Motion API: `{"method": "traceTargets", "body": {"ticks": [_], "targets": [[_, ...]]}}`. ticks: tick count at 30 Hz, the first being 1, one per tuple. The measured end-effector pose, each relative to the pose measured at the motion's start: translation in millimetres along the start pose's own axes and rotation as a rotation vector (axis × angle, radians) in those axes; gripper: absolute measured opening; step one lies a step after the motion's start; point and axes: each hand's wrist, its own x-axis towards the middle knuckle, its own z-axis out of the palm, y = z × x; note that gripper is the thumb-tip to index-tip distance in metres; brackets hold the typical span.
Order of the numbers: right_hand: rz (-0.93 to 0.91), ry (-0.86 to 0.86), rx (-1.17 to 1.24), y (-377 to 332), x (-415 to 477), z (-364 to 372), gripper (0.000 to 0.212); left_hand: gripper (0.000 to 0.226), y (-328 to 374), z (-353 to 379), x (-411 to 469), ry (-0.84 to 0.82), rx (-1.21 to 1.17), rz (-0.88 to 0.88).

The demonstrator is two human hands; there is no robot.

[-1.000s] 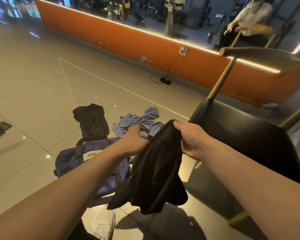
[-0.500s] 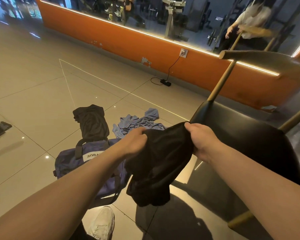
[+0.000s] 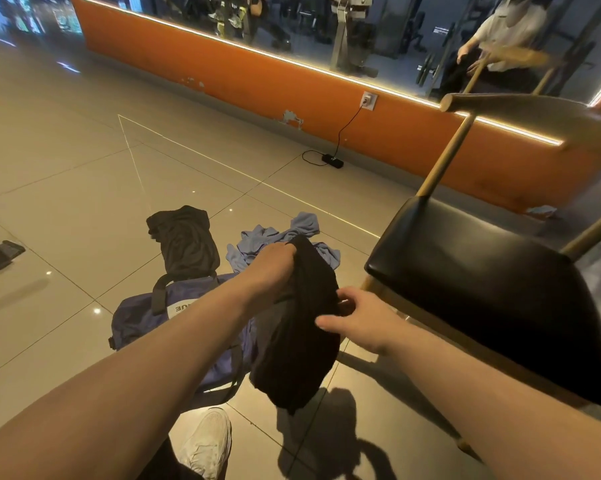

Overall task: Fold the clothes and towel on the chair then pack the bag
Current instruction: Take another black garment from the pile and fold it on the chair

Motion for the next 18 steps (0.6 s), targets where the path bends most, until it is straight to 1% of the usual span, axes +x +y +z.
{"method": "traceTargets", "body": {"ticks": [2, 3, 5, 7, 8, 10, 12, 14, 16, 17, 18], "targets": [[-0.008, 0.073, 0.042, -2.5, 1.0, 3.9, 0.011, 0.02, 1.9, -1.8, -0.6, -0.02, 0.0, -0.01], [-0.006, 0.096, 0.051, -4.5, 0.6, 2.7, 0.003, 0.021, 2.9, -4.0, -1.7, -0.013, 0.011, -0.003], [-0.004, 0.086, 0.035, -7.3, -0.8, -4.0, 0.012, 0.024, 2.5, -9.0, 1.3, 0.038, 0.108, 0.069], [-0.009, 0.097, 0.052, -9.8, -2.8, -11.6, 0.021, 0.02, 0.6, -17.1, 2.2, 0.143, 0.303, 0.162], [-0.007, 0.119, 0.093, -10.5, -2.6, -15.1, 0.024, 0.017, -1.8, -21.4, 3.2, 0.184, 0.366, 0.18], [0.017, 0.158, 0.274, -13.5, -2.1, -22.3, 0.026, 0.016, -8.8, -29.0, 7.5, 0.199, 0.412, 0.195], [0.062, 0.174, 0.543, -18.0, 0.6, -27.8, 0.027, 0.021, -12.8, -32.4, 10.3, 0.173, 0.424, 0.192], [0.106, 0.168, 0.781, -22.3, 4.1, -31.6, 0.027, 0.018, -12.7, -31.3, 9.3, 0.136, 0.467, 0.214], [0.133, 0.149, 0.909, -27.7, 3.5, -33.4, 0.024, 0.012, -13.1, -28.6, 6.5, 0.113, 0.532, 0.224], [0.142, 0.139, 0.939, -29.0, 3.7, -33.5, 0.024, 0.011, -15.1, -28.2, 7.4, 0.103, 0.546, 0.228], [0.147, 0.13, 0.96, -29.7, 3.5, -33.5, 0.023, 0.016, -17.5, -28.4, 8.3, 0.092, 0.542, 0.222]]}}
